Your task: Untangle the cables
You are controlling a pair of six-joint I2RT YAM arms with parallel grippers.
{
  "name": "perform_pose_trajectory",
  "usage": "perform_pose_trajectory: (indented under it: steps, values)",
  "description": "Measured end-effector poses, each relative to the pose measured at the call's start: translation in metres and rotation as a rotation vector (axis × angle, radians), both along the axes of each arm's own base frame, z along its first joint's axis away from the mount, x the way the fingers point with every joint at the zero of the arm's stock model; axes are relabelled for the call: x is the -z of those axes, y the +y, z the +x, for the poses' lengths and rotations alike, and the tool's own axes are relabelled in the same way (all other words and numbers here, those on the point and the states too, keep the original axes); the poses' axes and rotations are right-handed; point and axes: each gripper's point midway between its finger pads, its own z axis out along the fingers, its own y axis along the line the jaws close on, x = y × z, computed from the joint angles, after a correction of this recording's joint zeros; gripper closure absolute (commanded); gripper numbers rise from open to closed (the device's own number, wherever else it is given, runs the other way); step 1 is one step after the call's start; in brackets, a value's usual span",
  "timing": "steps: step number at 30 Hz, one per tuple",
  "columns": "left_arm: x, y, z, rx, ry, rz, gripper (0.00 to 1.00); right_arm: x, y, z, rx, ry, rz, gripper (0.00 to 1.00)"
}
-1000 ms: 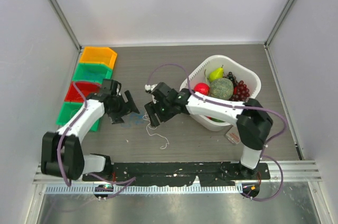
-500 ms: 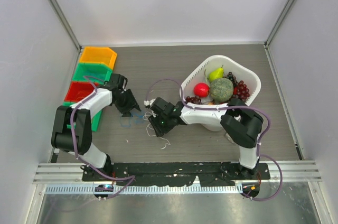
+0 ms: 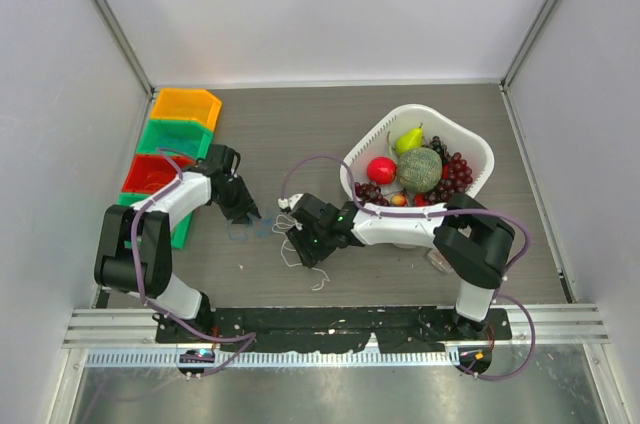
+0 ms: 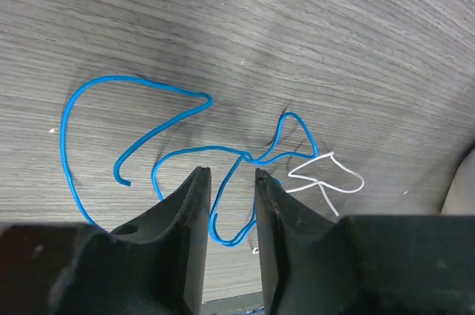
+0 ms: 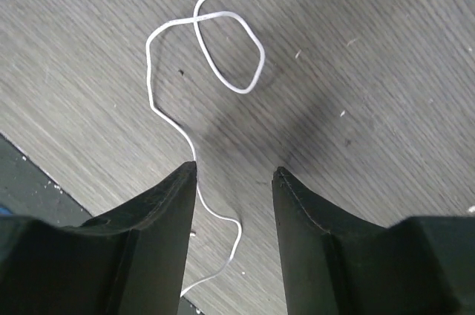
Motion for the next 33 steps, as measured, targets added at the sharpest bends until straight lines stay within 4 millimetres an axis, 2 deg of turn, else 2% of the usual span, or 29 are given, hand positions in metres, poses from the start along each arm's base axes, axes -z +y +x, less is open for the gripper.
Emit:
perform_pose_trajectory:
  steps: [1,2,7,11,13,14,15,17,21,23,25,26,31,33]
  values:
    - [0.000,0.000,0.000,0.002,0.000,-0.001,0.78,-0.002,-0.001,-0.002,-0.005,0.004,0.004,0.46]
    - [0.000,0.000,0.000,0.002,0.001,-0.003,0.81,-0.004,-0.002,-0.004,-0.010,0.004,0.010,0.46]
    - [0.001,-0.001,-0.001,0.006,-0.001,-0.004,0.86,-0.009,-0.005,-0.013,-0.042,0.018,0.028,0.45]
    - [0.000,-0.001,-0.001,0.006,-0.001,-0.004,0.98,-0.001,-0.004,-0.025,-0.088,0.017,0.006,0.45]
    - [0.000,-0.001,-0.001,0.006,-0.001,-0.005,1.00,0.003,-0.004,-0.029,-0.101,0.002,-0.014,0.53]
    - [0.000,-0.001,-0.001,0.007,-0.002,-0.005,1.00,0.004,-0.003,-0.027,-0.099,-0.016,-0.020,0.66]
    - [-0.001,-0.001,-0.001,0.007,-0.004,-0.005,1.00,0.004,-0.003,-0.025,-0.096,-0.035,-0.029,0.72]
    - [-0.003,0.000,-0.002,0.006,-0.008,-0.004,1.00,0.006,-0.006,-0.016,-0.072,-0.090,-0.061,0.99]
    - [-0.014,0.008,-0.003,-0.002,-0.014,0.042,1.00,0.004,-0.016,0.005,0.006,-0.188,-0.111,0.99]
    - [-0.029,0.017,0.006,-0.004,-0.046,0.098,1.00,-0.002,-0.033,0.009,0.036,-0.232,-0.139,0.99]
    - [-0.052,0.029,0.021,-0.017,-0.112,0.170,1.00,-0.021,-0.053,0.009,0.062,-0.273,-0.140,0.99]
    - [-0.066,0.036,0.031,-0.027,-0.152,0.207,1.00,-0.037,-0.062,0.009,0.077,-0.297,-0.123,0.99]
    - [-0.137,0.068,0.070,-0.105,-0.353,0.361,1.00,-0.141,-0.094,0.009,0.194,-0.437,0.110,0.99]
    - [-0.162,0.082,0.081,-0.155,-0.416,0.398,1.00,-0.172,-0.112,0.006,0.252,-0.471,0.187,0.99]
